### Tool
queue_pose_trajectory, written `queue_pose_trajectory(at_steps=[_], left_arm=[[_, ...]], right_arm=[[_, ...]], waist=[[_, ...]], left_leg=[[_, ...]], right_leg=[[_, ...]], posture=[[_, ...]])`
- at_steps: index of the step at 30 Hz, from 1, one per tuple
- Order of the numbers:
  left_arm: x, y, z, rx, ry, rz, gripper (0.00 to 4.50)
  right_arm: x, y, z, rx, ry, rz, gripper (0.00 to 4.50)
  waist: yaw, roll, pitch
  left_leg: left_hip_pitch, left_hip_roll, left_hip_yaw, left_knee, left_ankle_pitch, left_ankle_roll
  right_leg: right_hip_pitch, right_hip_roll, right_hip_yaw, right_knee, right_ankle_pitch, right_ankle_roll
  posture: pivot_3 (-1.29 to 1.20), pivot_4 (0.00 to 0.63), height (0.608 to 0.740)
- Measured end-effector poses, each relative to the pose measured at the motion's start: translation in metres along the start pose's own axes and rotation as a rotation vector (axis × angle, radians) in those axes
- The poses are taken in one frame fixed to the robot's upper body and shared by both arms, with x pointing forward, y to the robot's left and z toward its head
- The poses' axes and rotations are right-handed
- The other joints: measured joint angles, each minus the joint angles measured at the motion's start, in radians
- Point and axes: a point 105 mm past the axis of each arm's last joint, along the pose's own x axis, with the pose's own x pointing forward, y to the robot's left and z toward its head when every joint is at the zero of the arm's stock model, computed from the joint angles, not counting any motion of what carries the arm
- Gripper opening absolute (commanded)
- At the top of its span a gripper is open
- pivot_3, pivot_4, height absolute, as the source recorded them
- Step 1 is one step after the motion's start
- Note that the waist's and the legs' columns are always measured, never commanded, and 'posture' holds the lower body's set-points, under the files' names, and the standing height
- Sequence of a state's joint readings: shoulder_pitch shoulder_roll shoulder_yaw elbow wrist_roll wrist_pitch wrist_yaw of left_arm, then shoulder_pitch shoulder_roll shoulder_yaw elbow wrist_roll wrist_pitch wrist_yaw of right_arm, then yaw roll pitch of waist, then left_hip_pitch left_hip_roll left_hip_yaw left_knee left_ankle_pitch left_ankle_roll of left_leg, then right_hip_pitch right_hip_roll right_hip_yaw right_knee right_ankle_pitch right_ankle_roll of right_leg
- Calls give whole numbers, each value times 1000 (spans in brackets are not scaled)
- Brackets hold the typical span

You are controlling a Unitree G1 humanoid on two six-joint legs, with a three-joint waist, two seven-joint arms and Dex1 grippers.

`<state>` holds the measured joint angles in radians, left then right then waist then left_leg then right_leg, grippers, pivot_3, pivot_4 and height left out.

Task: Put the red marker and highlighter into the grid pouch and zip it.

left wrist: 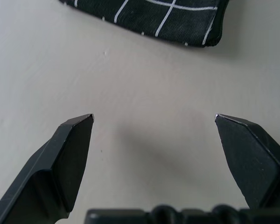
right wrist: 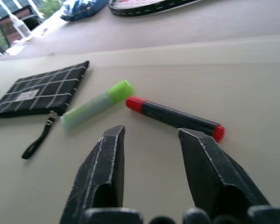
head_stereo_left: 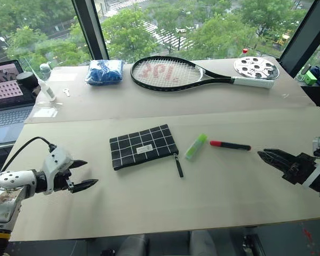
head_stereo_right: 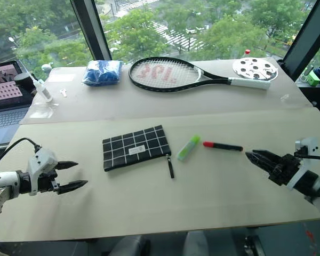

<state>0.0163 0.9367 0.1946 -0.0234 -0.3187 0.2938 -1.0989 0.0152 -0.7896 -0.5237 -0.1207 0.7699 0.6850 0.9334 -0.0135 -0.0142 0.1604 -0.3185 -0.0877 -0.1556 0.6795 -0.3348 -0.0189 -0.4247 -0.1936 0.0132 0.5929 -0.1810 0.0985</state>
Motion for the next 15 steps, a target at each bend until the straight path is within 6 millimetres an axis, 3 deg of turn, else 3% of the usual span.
queue_pose_trajectory(at_steps=[3, 7, 11, 15], left_arm=[[4, 2, 15, 91, -37, -14, 4500], [7, 1, 17, 187, -2, -40, 4500], [14, 0, 6, 250, 64, -82, 4500], [17, 5, 13, 322, 51, -93, 4500]], right_arm=[[27, 34, 2, -29, 28, 172, 34], [71, 77, 9, -106, 28, 361, 34], [116, 95, 6, -217, 75, 389, 34], [154, 114, 0, -358, 119, 433, 34]], waist=[[-5, 0, 0], [-7, -1, 0], [-3, -1, 1], [1, -2, 1]], left_leg=[[0, 0, 0, 0, 0, 0], [0, 0, 0, 0, 0, -1], [-3, 0, 0, 0, 4, -8], [-6, 0, -1, 1, 5, -9]], right_leg=[[-1, 0, 0, 0, 0, 0], [-1, 1, 0, 0, 0, 0], [-5, 1, 0, 0, 0, 0], [-9, 1, 0, 1, 1, 0]], posture=[[0, 150, 740], [0, 150, 740], [0, 150, 740], [0, 150, 740]])
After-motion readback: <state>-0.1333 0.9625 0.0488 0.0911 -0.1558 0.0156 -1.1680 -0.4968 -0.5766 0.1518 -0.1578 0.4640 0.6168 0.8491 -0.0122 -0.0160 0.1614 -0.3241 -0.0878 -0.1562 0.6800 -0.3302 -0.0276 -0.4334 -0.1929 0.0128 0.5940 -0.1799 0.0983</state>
